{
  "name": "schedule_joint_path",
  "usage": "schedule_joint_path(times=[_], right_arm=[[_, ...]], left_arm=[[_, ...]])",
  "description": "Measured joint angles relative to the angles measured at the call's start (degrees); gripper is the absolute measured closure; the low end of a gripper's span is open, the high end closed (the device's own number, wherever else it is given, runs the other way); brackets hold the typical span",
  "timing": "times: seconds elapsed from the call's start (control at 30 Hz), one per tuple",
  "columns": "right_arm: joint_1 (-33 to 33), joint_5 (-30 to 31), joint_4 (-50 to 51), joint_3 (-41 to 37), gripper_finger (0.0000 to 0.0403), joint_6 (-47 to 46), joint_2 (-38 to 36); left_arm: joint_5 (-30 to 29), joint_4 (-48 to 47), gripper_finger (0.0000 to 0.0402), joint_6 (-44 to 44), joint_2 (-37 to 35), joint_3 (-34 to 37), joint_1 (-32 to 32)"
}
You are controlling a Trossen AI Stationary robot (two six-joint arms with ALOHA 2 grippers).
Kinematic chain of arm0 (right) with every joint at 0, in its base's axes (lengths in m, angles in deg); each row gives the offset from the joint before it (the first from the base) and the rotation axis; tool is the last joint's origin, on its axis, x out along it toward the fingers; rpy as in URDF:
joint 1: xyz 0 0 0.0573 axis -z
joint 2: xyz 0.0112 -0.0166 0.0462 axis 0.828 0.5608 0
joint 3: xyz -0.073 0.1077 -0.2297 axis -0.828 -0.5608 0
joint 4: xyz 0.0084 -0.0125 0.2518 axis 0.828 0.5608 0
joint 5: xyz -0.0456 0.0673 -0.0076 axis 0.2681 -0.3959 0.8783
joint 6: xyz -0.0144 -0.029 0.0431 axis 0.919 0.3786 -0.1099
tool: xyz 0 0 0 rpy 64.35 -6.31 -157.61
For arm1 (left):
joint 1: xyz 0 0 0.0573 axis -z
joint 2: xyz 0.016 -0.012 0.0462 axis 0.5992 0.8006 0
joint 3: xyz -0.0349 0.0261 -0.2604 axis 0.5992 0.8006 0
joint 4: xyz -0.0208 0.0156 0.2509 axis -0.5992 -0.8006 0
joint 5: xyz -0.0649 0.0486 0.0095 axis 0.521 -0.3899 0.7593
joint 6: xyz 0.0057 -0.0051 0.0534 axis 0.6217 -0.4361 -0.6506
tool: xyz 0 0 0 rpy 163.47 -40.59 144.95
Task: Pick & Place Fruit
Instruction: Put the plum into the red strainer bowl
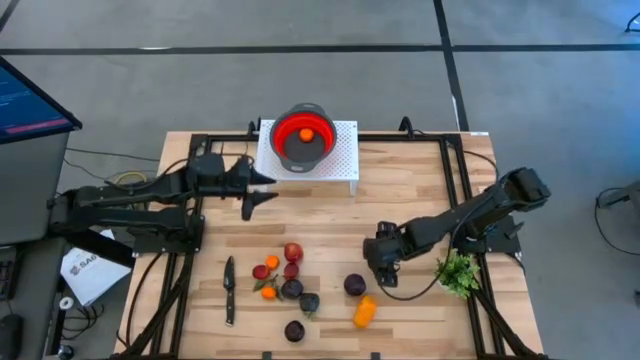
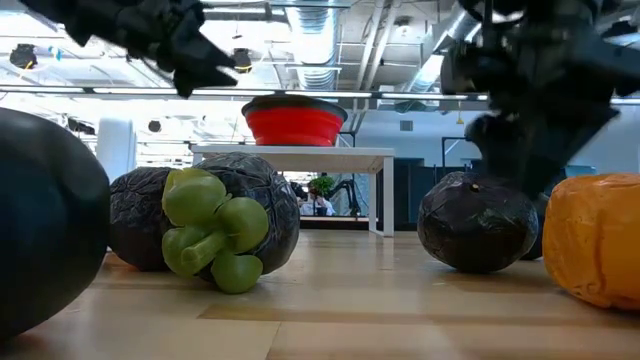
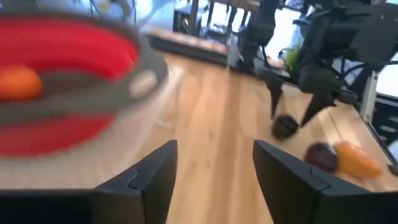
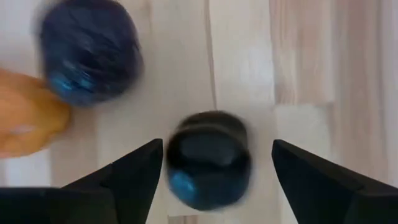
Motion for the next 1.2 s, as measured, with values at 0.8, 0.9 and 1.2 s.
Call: schedule_joint_path(times=[0.8,0.9,1.2], right_arm=[[6.09,12.27,-12.66,11.53,0.0184,-2.66,0.49],[11.48,12.43,-21.83,16.39,0.0177,7.41,-0.24],[28.57,8.73,-25.76,34.77,0.0177,22.08,8.69]], left_arm=[[-0.36,4.85,0.0220,6.44,-0.85,8.17,8.88],[-0.36,5.17,0.0222,6.42,-0.85,8.17,8.88],[-1.54,11.14,0.0224,0.81,-0.85,8.17,8.86]])
